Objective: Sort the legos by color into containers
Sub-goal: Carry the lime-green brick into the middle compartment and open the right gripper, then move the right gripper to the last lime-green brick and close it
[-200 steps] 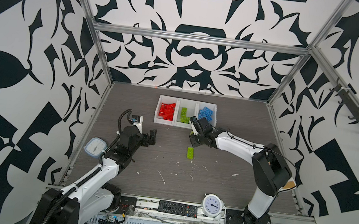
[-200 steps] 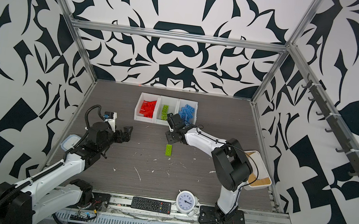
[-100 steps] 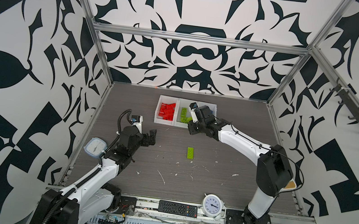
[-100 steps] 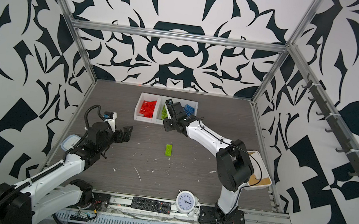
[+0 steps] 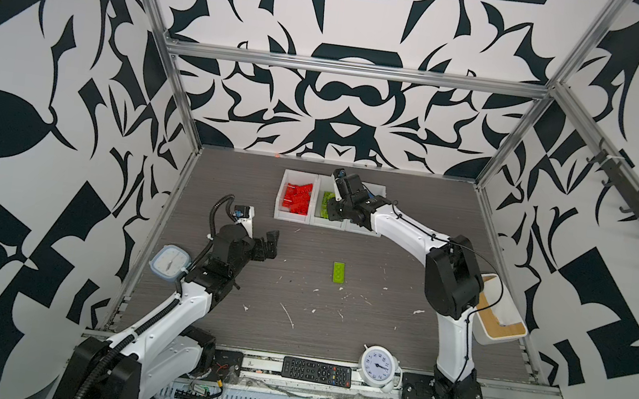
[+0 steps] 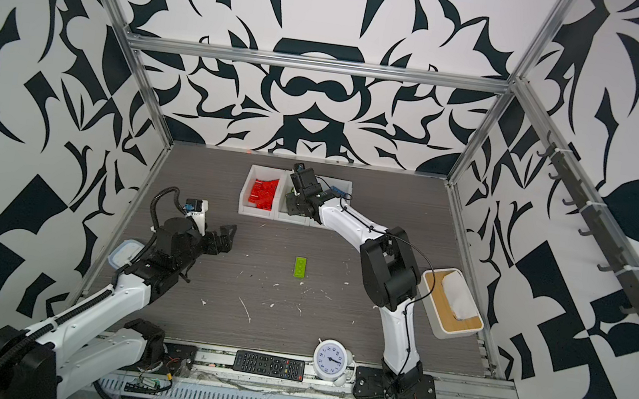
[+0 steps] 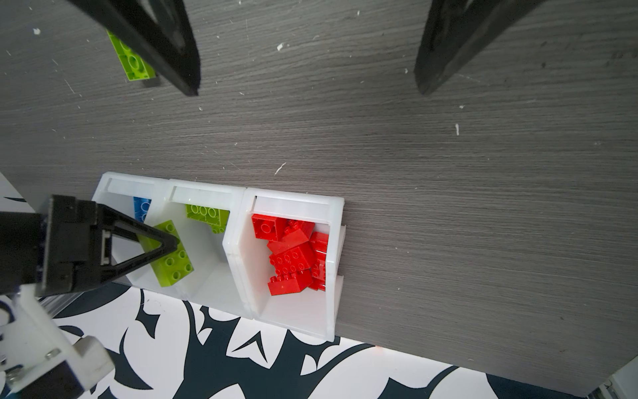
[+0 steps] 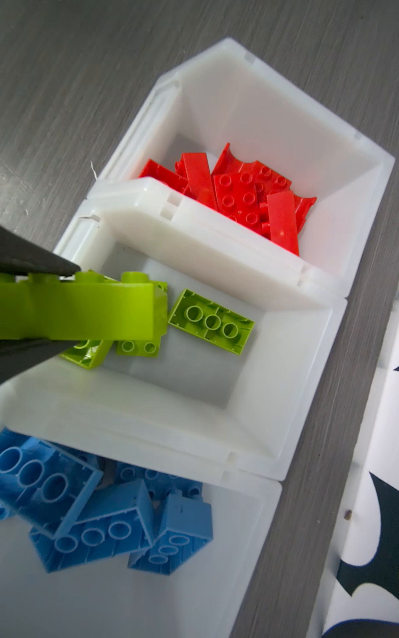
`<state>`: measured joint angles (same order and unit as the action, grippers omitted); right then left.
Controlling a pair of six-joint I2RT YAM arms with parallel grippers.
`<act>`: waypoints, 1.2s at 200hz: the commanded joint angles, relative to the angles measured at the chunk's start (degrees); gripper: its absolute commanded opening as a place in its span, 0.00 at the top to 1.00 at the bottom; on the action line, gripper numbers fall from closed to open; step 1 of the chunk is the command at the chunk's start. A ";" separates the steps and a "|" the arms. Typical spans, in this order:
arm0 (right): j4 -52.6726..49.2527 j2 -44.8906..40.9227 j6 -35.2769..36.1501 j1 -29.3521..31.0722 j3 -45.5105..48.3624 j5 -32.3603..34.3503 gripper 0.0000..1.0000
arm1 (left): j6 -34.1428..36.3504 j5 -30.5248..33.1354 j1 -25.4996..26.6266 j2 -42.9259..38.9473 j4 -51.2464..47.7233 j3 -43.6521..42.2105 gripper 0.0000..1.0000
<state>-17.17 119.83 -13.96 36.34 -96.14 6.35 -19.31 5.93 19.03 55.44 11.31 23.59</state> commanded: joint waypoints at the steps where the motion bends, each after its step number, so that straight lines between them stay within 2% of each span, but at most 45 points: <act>1: 2.61 -0.60 -1.38 -0.04 -2.91 3.46 0.79 | -0.29 -0.84 -0.22 -0.51 0.30 -0.88 0.00; 26: 3.37 1.03 -1.32 -0.04 -3.83 4.12 0.78 | -0.29 -0.50 -0.22 -0.68 0.33 -0.94 0.00; 88: 1.29 4.47 -0.72 -0.10 -8.44 4.19 0.68 | -0.20 -0.41 -0.22 -0.60 0.30 -0.96 0.00; 108: 0.58 4.11 -0.21 -0.10 -8.20 5.24 0.54 | -0.20 -0.42 -0.22 -0.76 0.06 -0.90 0.00; 118: 0.36 3.50 0.24 0.19 -7.72 6.47 0.51 | -0.21 -0.40 -0.22 -0.93 0.10 -0.99 0.00; 169: -0.31 -6.19 0.77 3.32 1.40 5.25 0.46 | -0.25 0.00 -0.22 -1.30 0.08 -1.23 0.00; 188: -3.77 -10.12 1.04 5.69 5.35 7.93 0.45 | -0.21 0.21 -0.22 -1.15 0.33 -1.26 0.00; 221: -5.05 -17.17 -2.99 8.65 14.41 8.48 0.43 | -0.22 0.26 -0.22 -0.64 0.50 -1.17 0.00; 240: -4.60 -20.90 -6.42 9.34 19.48 6.45 0.41 | -0.16 0.56 -0.22 -0.42 0.51 -1.18 0.00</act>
<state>-20.21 103.37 -15.59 45.36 -81.84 13.04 -19.31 5.80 19.03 55.00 11.33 22.85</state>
